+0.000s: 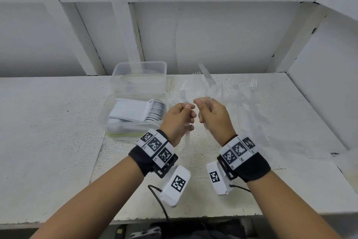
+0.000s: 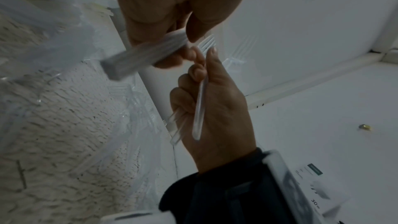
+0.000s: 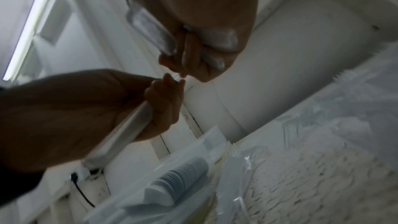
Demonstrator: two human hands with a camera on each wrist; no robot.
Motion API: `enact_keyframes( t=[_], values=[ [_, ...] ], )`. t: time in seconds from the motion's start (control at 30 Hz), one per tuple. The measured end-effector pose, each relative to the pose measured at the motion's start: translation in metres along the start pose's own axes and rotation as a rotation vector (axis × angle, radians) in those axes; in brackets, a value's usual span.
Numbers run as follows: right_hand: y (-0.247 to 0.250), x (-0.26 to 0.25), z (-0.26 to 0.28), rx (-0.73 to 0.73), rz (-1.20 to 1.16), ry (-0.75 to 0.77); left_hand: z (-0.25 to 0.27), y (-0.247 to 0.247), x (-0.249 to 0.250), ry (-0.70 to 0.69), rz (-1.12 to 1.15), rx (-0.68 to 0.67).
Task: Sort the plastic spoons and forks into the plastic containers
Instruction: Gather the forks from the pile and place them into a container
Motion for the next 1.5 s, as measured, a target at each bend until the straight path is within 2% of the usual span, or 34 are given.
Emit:
enact_keyframes(
  t=[0.3,0.5,0.67,0.8,0.93,1.07,1.23,1.5],
  values=[
    [-0.002,-0.002,0.002,0.064,0.003,0.058,-0.001,0.001,-0.001,0.01,0.038,0.034],
    [-0.01,0.002,0.005,0.137,-0.056,0.075,0.001,-0.004,0.001,-0.033,0.091,-0.068],
    [-0.012,0.006,0.005,0.151,-0.065,0.088,0.003,-0.001,0.002,-0.056,0.075,-0.088],
    [-0.008,0.008,0.004,0.146,0.047,0.102,0.003,0.002,0.001,-0.041,0.067,-0.125],
    [-0.003,0.003,0.005,0.059,0.1,0.102,-0.001,0.008,-0.003,-0.008,0.117,-0.068],
    [0.012,-0.004,0.001,0.078,0.013,0.057,-0.003,0.01,-0.002,-0.026,0.017,-0.005],
    [0.014,0.001,-0.002,0.031,-0.032,-0.013,-0.005,0.007,-0.004,-0.025,0.015,0.013],
    [0.007,0.021,0.006,0.196,-0.125,-0.054,-0.009,0.009,-0.002,-0.044,0.122,0.086]
  ],
)
Point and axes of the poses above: each hand's wrist, its own z-axis away from the middle knuckle, its own y-axis out of the back of the hand, x = y × z, the point moved 5 cm from there along -z, towards the middle knuckle, and after that the axes turned 2 degrees about -x, right-handed, at the moved point
